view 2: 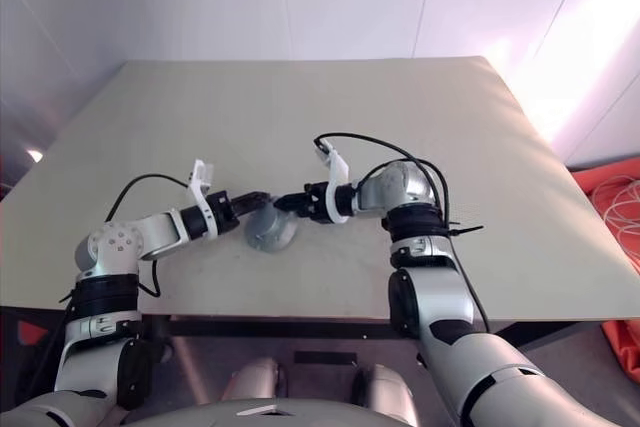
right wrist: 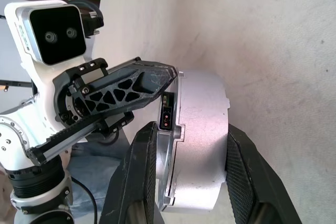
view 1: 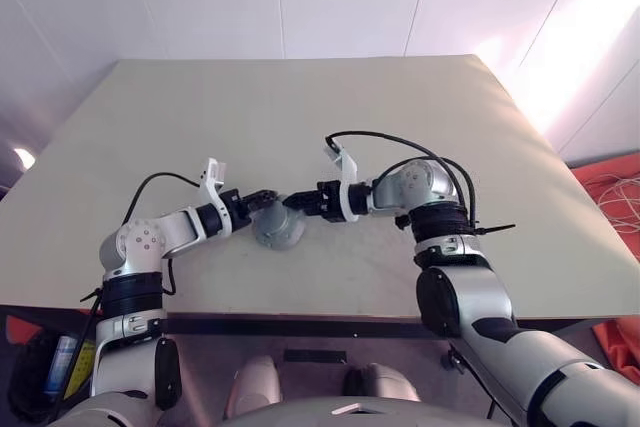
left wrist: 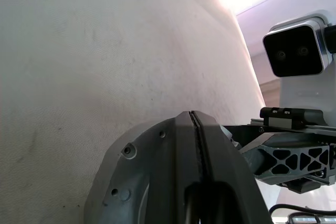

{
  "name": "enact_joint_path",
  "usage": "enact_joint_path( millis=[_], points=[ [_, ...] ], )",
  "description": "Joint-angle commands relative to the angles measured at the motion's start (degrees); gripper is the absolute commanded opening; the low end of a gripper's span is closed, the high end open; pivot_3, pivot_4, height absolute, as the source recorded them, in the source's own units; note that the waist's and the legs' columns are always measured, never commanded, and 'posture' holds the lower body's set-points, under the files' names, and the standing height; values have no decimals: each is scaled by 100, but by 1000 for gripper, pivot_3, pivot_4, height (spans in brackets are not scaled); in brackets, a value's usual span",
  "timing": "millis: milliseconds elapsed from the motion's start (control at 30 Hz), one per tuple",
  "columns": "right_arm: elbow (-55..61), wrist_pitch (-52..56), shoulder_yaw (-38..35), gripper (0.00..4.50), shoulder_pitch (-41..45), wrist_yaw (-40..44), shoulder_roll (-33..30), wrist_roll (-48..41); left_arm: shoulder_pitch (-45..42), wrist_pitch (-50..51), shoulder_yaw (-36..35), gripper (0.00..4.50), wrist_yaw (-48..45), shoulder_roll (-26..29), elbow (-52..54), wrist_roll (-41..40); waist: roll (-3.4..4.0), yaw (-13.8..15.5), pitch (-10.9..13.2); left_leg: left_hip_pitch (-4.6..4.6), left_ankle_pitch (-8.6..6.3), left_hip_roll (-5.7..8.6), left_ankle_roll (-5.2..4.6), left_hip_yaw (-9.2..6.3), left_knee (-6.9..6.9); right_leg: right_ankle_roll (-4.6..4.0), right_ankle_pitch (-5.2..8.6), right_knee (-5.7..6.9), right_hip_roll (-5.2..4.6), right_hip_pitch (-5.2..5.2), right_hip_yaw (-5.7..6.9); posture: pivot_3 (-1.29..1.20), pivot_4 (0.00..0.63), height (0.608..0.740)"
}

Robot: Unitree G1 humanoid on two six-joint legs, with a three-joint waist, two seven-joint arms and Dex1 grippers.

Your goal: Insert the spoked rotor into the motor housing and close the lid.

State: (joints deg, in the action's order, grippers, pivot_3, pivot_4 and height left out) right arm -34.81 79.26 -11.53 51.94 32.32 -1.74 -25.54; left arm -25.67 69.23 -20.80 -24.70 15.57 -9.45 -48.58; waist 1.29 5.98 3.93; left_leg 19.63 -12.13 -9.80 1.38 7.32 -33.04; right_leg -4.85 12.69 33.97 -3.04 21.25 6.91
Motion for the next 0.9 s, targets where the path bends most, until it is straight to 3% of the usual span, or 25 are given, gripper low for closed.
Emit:
enact_joint_path(
  millis=[33,900],
  points=[
    [-13,-136,70,1666,186,-61,-35,-46,0,-26,6,0,-7,-19,59,-47,0,2,0,0,0,0,0,0,0,0,0,0,0,0,0,0,0,740],
    [-407,-309,79,1647,209,-446,-345,43,79,-190,-62,0,9,-60,198,-151,0,150,0,-3,1,0,1,-1,-8,0,0,8,-2,-3,1,0,0,740]
  ],
)
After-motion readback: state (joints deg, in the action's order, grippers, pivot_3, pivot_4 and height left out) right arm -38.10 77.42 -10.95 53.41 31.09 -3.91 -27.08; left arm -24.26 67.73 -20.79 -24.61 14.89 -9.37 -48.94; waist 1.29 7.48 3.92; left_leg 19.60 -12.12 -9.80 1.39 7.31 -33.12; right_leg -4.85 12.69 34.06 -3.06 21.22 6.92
